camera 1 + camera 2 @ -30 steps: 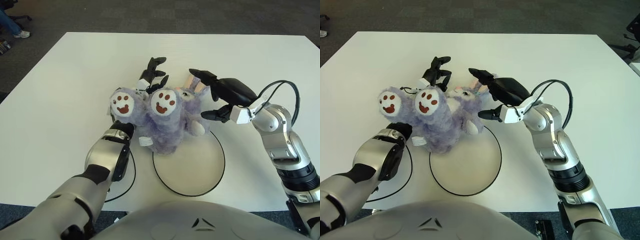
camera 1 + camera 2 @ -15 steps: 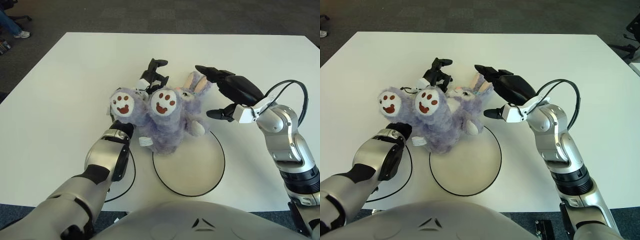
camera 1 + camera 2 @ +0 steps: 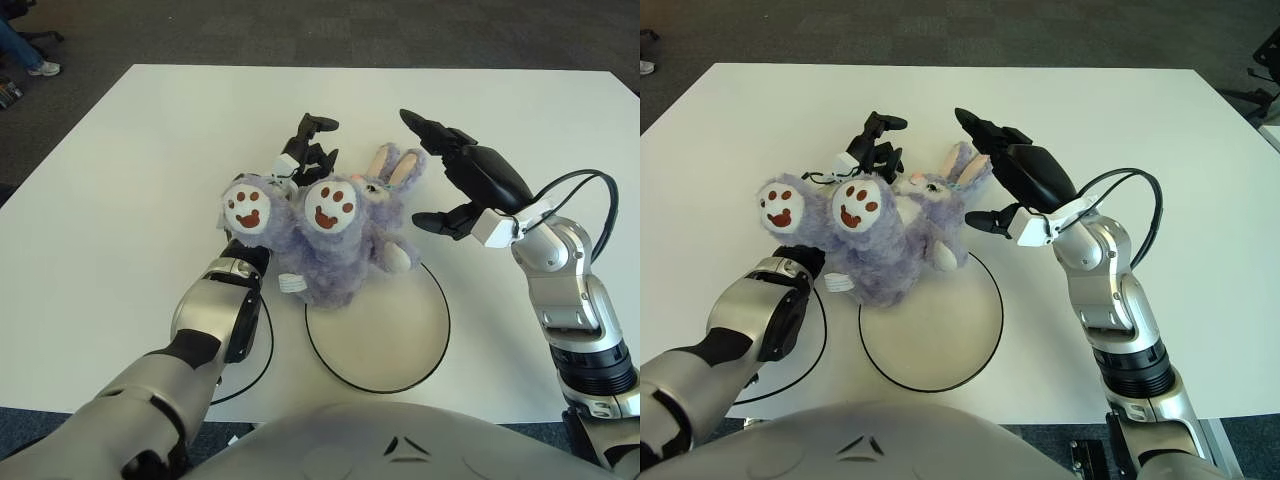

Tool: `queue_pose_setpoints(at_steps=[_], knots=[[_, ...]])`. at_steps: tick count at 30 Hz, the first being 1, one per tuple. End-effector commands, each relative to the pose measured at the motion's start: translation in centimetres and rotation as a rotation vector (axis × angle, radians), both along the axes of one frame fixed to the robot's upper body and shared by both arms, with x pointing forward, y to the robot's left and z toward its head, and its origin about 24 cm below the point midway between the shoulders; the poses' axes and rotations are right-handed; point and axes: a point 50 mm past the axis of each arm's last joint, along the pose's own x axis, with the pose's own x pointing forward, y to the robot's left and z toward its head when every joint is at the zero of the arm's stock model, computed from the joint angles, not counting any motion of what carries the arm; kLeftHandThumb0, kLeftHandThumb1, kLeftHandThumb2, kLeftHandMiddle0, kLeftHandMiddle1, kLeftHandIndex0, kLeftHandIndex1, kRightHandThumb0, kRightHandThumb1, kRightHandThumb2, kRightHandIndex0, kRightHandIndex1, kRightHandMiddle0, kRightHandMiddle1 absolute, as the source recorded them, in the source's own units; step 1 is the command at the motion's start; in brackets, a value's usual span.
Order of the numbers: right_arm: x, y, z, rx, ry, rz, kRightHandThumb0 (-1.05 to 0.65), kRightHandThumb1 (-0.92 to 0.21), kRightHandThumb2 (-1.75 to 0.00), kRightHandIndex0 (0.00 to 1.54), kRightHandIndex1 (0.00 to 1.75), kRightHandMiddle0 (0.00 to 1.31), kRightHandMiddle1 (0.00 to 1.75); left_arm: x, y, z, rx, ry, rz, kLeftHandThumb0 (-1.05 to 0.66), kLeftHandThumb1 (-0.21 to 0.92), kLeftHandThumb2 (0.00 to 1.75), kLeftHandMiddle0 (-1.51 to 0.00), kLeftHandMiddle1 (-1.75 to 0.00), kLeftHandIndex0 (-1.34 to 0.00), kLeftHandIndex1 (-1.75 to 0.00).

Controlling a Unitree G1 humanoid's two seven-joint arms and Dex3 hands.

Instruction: Put the doll into the plate.

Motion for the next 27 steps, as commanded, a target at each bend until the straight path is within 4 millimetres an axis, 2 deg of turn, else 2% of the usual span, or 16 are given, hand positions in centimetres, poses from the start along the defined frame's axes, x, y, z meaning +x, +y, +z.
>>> queue_pose_setpoints(at_steps=[1, 13, 19, 23, 27], knots=[[0.1, -0.2, 0.0, 0.012, 0.001, -0.006, 0.18, -0.16, -1.33, 0.08, 0.08, 0.00, 0.00, -0.1, 0.1, 0.0, 0.003, -0.003, -0.006, -0.41, 0.67, 0.91, -0.88, -1.75, 0.00, -1.37], [0.3, -0.2, -0.2, -0.022, 0.059, 0.018, 0.20, -0.13, -1.33, 0.06, 0.06, 0.00, 0.00, 0.0, 0.1, 0.1, -0.002, -0.003, -0.006, -0.42, 0.67, 0.90, -0.94, -1.75, 0.00, -1.38], [0.5, -0.1, -0.6, -0.020, 0.090, 0.039, 0.21, -0.15, -1.33, 0.05, 0.05, 0.00, 0.00, -0.1, 0.1, 0.0, -0.003, -0.002, 0.012, -0.42, 0.66, 0.90, -0.84, -1.75, 0.00, -1.40], [0.7, 0.4, -1.1, -0.039, 0.092, 0.062, 0.19, -0.16, -1.33, 0.04, 0.04, 0.00, 0.00, -0.1, 0.2, 0.0, -0.007, -0.004, 0.018, -0.42, 0.66, 0.91, -0.69, -1.75, 0.00, -1.38], [1.0, 0.7, -1.7, -0.059, 0.087, 0.071, 0.17, -0.17, -1.33, 0.04, 0.04, 0.00, 0.00, -0.1, 0.2, 0.0, -0.016, -0.006, 0.012, -0.42, 0.65, 0.91, -0.62, -1.75, 0.00, -1.37]])
